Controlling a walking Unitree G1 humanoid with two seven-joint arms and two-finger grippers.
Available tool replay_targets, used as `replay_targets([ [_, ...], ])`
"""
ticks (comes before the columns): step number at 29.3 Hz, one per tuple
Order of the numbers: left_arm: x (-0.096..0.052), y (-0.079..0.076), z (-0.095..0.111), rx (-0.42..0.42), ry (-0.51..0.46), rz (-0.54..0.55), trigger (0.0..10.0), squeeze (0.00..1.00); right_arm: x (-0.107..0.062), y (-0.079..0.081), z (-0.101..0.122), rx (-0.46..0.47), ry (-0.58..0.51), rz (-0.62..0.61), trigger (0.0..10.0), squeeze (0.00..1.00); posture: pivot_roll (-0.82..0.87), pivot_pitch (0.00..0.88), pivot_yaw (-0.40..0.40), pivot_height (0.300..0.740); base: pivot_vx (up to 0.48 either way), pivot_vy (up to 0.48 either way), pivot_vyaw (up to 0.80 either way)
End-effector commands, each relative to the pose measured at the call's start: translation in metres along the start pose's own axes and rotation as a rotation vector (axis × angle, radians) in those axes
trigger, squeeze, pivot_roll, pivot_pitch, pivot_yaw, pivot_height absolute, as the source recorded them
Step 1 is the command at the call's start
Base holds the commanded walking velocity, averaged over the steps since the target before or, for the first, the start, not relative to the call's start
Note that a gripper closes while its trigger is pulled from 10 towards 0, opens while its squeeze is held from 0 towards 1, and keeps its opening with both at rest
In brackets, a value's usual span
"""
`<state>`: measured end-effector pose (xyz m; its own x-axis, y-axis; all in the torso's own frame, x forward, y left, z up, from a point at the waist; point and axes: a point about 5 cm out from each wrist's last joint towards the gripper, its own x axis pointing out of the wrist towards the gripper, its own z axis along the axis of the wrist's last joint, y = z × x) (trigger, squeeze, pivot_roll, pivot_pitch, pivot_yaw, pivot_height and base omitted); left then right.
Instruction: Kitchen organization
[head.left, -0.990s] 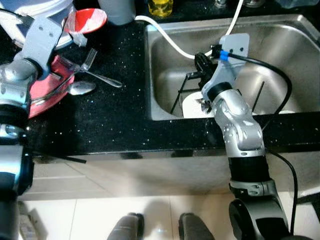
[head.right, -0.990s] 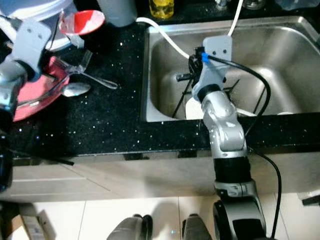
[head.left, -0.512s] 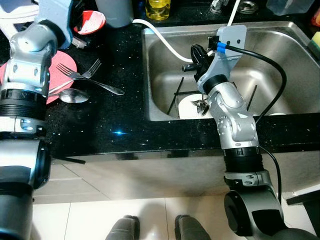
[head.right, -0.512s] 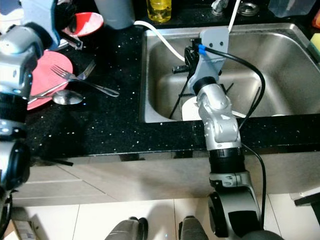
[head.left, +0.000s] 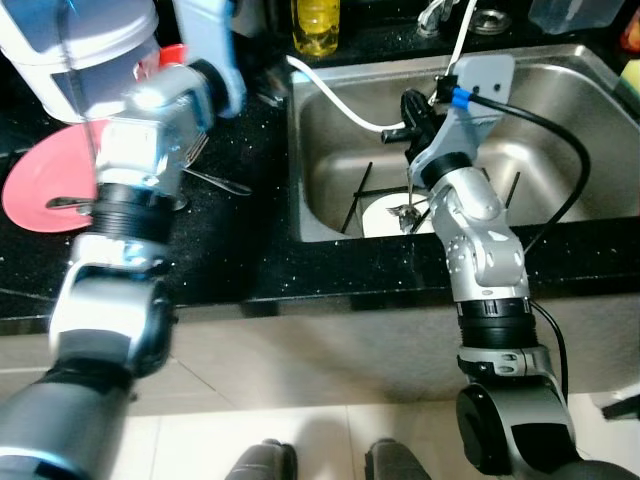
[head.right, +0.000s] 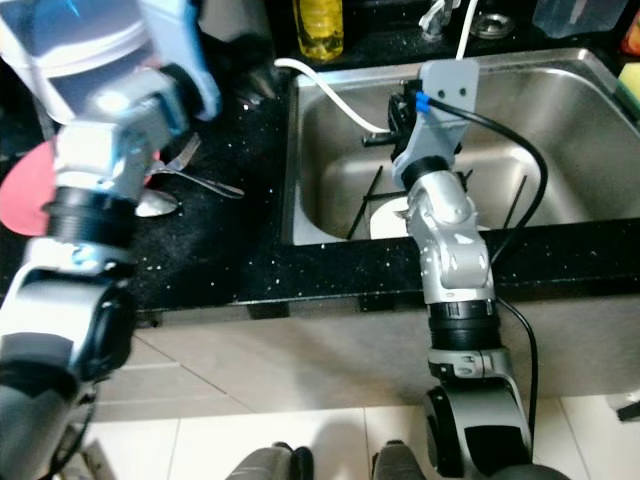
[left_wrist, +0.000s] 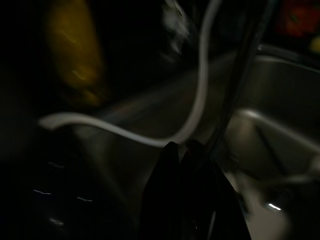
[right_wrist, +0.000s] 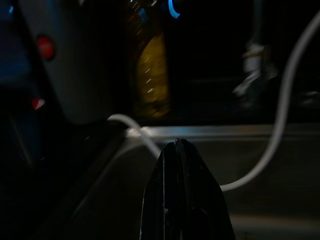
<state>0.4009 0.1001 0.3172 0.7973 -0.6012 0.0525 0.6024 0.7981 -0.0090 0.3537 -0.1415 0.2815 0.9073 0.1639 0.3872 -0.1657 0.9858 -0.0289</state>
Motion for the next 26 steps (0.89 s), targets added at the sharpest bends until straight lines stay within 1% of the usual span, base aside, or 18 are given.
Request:
replay_targets([
  [1, 0.006, -0.001, -0.011, -0.055, 0.048, 0.021, 10.0, 0.0, -0.005, -0.009, 0.003, -0.022, -0.007, -0.038, 10.0, 0.0, -0.06, 0.084, 0.18, 0.74, 0.0, 0.0, 0.0],
  [3, 0.016, -0.01, -0.03, -0.052, 0.109, 0.039, 10.0, 0.0, -0.01, -0.016, 0.007, -0.03, -0.024, -0.069, 10.0, 0.0, -0.11, 0.082, 0.195, 0.74, 0.0, 0.0, 0.0],
  [5, 0.022, -0.019, -0.047, -0.059, 0.156, 0.038, 10.0, 0.0, -0.011, -0.017, 0.014, -0.037, -0.046, -0.066, 10.0, 0.0, -0.13, 0.074, 0.201, 0.74, 0.0, 0.0, 0.0],
  [6, 0.022, -0.022, -0.056, -0.041, 0.189, 0.043, 10.0, 0.0, -0.01, -0.015, 0.018, -0.043, -0.061, -0.054, 10.0, 0.0, -0.14, 0.067, 0.2, 0.74, 0.0, 0.0, 0.0],
  [9, 0.02, -0.024, -0.068, -0.015, 0.232, 0.048, 10.0, 0.0, -0.007, -0.012, 0.023, -0.051, -0.081, -0.037, 10.0, 0.0, -0.13, 0.059, 0.192, 0.74, 0.0, 0.0, 0.0],
  [10, 0.018, -0.022, -0.075, 0.006, 0.257, 0.058, 10.0, 0.19, -0.005, -0.011, 0.025, -0.05, -0.089, -0.028, 10.0, 0.0, -0.12, 0.05, 0.18, 0.74, 0.0, 0.0, 0.0],
  [11, 0.018, -0.022, -0.075, 0.006, 0.257, 0.058, 10.0, 0.19, -0.005, -0.011, 0.025, -0.05, -0.089, -0.028, 10.0, 0.0, -0.12, 0.05, 0.18, 0.74, 0.0, 0.0, 0.0],
  [12, 0.014, -0.019, -0.081, 0.019, 0.28, 0.066, 10.0, 1.0, -0.003, -0.008, 0.025, -0.047, -0.097, -0.015, 10.0, 0.0, -0.11, 0.038, 0.166, 0.74, 0.0, 0.0, 0.0],
  [14, 0.007, -0.012, -0.086, 0.097, 0.27, 0.106, 10.0, 1.0, 0.0, -0.002, 0.025, -0.046, -0.11, 0.013, 10.0, 0.0, -0.1, 0.028, 0.153, 0.74, 0.0, 0.0, 0.0],
  [15, 0.007, -0.012, -0.086, 0.097, 0.27, 0.106, 10.0, 1.0, 0.0, -0.002, 0.025, -0.046, -0.11, 0.013, 10.0, 0.0, -0.1, 0.028, 0.153, 0.74, 0.0, 0.0, 0.0],
  [16, 0.002, -0.011, -0.077, 0.122, 0.188, 0.102, 10.0, 1.0, 0.001, 0.002, 0.026, -0.047, -0.123, 0.034, 10.0, 0.0, -0.09, 0.012, 0.139, 0.74, 0.0, 0.0, 0.0],
  [17, 0.002, -0.011, -0.077, 0.122, 0.188, 0.102, 10.0, 1.0, 0.001, 0.002, 0.026, -0.047, -0.123, 0.034, 10.0, 0.0, -0.09, 0.012, 0.139, 0.74, 0.0, 0.0, 0.0],
  [18, -0.009, -0.011, -0.053, 0.098, -0.013, 0.1, 10.0, 1.0, 0.003, 0.007, 0.031, -0.05, -0.159, 0.068, 10.0, 0.0, -0.08, 0.0, 0.122, 0.74, 0.0, 0.0, 0.0],
  [19, -0.009, -0.011, -0.053, 0.098, -0.013, 0.1, 10.0, 1.0, 0.003, 0.007, 0.031, -0.05, -0.159, 0.068, 10.0, 0.0, -0.08, 0.0, 0.122, 0.74, 0.0, 0.0, 0.0],
  [20, -0.016, -0.01, -0.044, 0.093, -0.092, 0.114, 10.0, 0.0, 0.004, 0.008, 0.034, -0.047, -0.176, 0.079, 10.0, 0.0, -0.07, 0.0, 0.111, 0.74, 0.0, 0.0, 0.0],
  [22, -0.016, -0.01, -0.044, 0.093, -0.092, 0.114, 10.0, 0.0, 0.004, 0.008, 0.034, -0.047, -0.176, 0.079, 10.0, 0.0, -0.07, 0.0, 0.111, 0.74, 0.0, 0.0, 0.0],
  [24, -0.034, -0.007, -0.034, 0.089, -0.211, 0.191, 10.0, 0.0, 0.008, 0.01, 0.038, -0.022, -0.206, 0.101, 10.0, 0.0, -0.04, 0.0, 0.078, 0.74, 0.0, 0.0, 0.0],
  [26, -0.034, -0.007, -0.034, 0.089, -0.211, 0.191, 10.0, 0.0, 0.008, 0.01, 0.038, -0.022, -0.206, 0.101, 10.0, 0.0, -0.04, 0.0, 0.078, 0.74, 0.0, 0.0, 0.0],
])
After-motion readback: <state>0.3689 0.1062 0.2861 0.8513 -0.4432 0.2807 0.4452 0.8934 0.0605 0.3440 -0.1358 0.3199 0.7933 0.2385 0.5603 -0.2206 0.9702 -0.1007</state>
